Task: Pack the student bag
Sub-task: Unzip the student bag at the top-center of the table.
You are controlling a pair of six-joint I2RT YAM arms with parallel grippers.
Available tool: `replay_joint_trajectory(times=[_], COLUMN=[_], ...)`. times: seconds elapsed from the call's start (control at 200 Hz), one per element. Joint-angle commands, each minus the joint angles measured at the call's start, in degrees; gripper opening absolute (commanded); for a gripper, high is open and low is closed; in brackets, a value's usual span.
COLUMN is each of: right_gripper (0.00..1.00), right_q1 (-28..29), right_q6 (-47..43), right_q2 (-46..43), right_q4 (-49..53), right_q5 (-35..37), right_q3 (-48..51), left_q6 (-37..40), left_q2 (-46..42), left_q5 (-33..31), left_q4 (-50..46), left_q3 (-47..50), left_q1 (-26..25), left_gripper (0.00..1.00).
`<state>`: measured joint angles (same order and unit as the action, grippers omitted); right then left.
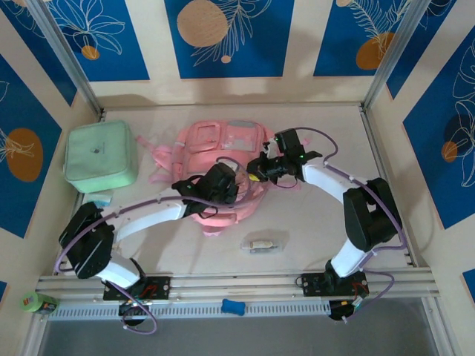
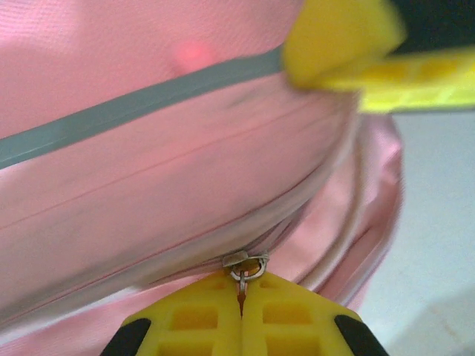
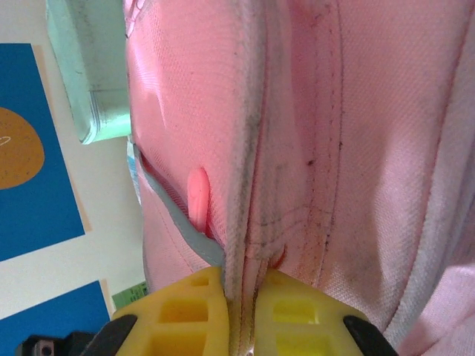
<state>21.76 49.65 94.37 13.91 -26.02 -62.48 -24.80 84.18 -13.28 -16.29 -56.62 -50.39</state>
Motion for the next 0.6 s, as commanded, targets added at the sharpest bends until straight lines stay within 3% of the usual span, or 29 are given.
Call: replay_joint_trajectory(times=[0.0,0.17,0.32,0.465,0.595], right_gripper=[0.00,0.00,0.00,0.26,0.42], right_q1=[-5.4,-10.4,-13.5,-11.8,-10.0], right_q6=[-8.5,-16.1,-14.2,-10.5,-1.3], right_q2=[0.1,4.4,6.3,4.6,-2.4], right_q4=[6.0,12.3,13.0,10.8,0.7], right_q5=[-0.6,-4.6,-5.3,-9.7,-10.7], right_q3=[-5.1,-12.5,-15.7,-13.2,-1.5], left_q6=[6.4,7.4,4.4,3.5,3.1], left_q2=[-4.6,-8.3,-8.3,-3.0,0.0], left_q5=[-2.8,-0.5,10.8,12.4,13.5], left_q4=[-5.2,-5.7,2.6,5.9,6.7], left_q3=[3.9,7.4,7.7,4.1,2.0], left_q1=[2.2,6.3,5.0,3.5,3.2], left_gripper=[0.00,0.00,0.00,0.00,0.00])
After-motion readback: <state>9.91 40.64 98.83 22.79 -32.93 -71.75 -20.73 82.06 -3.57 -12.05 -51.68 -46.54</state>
